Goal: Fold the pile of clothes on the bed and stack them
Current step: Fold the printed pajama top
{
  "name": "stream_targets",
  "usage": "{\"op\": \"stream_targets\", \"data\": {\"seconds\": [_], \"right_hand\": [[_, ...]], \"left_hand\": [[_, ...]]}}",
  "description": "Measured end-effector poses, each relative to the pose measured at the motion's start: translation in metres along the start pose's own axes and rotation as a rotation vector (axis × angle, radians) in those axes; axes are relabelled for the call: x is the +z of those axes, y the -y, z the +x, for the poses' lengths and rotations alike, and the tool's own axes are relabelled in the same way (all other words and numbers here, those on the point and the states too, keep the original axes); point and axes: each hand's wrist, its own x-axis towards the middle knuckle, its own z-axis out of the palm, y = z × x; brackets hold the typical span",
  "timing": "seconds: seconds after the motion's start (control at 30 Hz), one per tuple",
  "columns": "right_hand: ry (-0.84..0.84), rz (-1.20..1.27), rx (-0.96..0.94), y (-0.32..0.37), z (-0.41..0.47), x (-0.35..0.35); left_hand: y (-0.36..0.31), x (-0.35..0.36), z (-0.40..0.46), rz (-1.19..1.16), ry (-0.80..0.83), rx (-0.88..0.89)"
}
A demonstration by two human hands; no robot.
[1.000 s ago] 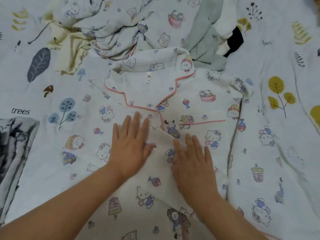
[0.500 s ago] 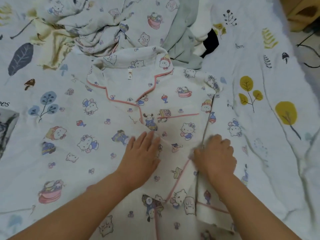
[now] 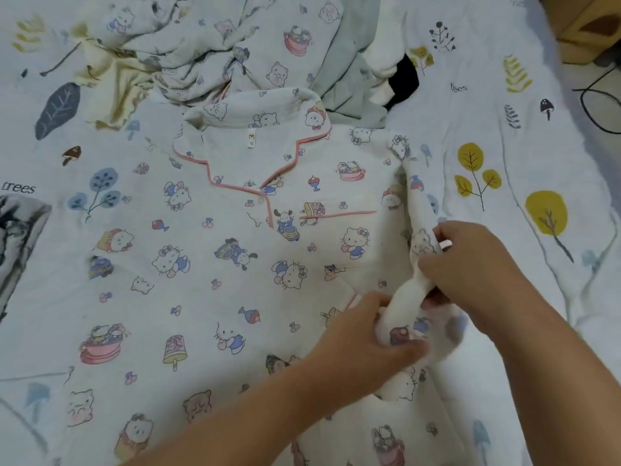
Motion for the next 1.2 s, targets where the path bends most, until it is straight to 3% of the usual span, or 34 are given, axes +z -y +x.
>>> {"op": "stream_targets", "data": {"seconds": [0.2, 0.4, 0.53, 0.63, 0.8, 0.93, 1.0, 1.1, 1.2], "right_hand": [[0.157, 0.364, -0.187, 0.026, -0.011, 0.014], [0.214, 0.110, -0.219, 0.003, 0.000, 0.048], [0.090, -0.048, -0.157, -0.017, 0.019, 0.065], [0.000, -0.108, -0.120, -0.024, 0.037, 0.073], [-0.178, -0.072, -0.085, -0.013, 0.082, 0.083], [-0.231, 0.132, -0.031, 0.005, 0.121, 0.088], [-0.183, 0.163, -0.058, 0.008, 0.132, 0.091], [-0.188, -0.018, -0.177, 0.006, 0.133, 0.095], [-0.237, 0.080, -0.207, 0.003, 0.127, 0.094]], "left_hand": [[-0.018, -0.073, -0.017, -0.088, -0.182, 0.039], [0.022, -0.183, -0.058, -0.091, -0.299, -0.186], [0.074, -0.215, -0.056, 0.180, -0.533, -0.444], [0.099, -0.214, -0.044, 0.298, -0.655, -0.523], [0.104, -0.207, -0.032, 0.252, -0.900, -0.333], [0.093, -0.217, -0.033, 0.241, -1.160, -0.199], [0.095, -0.223, -0.033, 0.359, -1.184, -0.250], [0.102, -0.223, -0.030, 0.667, -1.097, -0.334], [0.094, -0.213, -0.015, 0.846, -0.982, -0.191]]}}
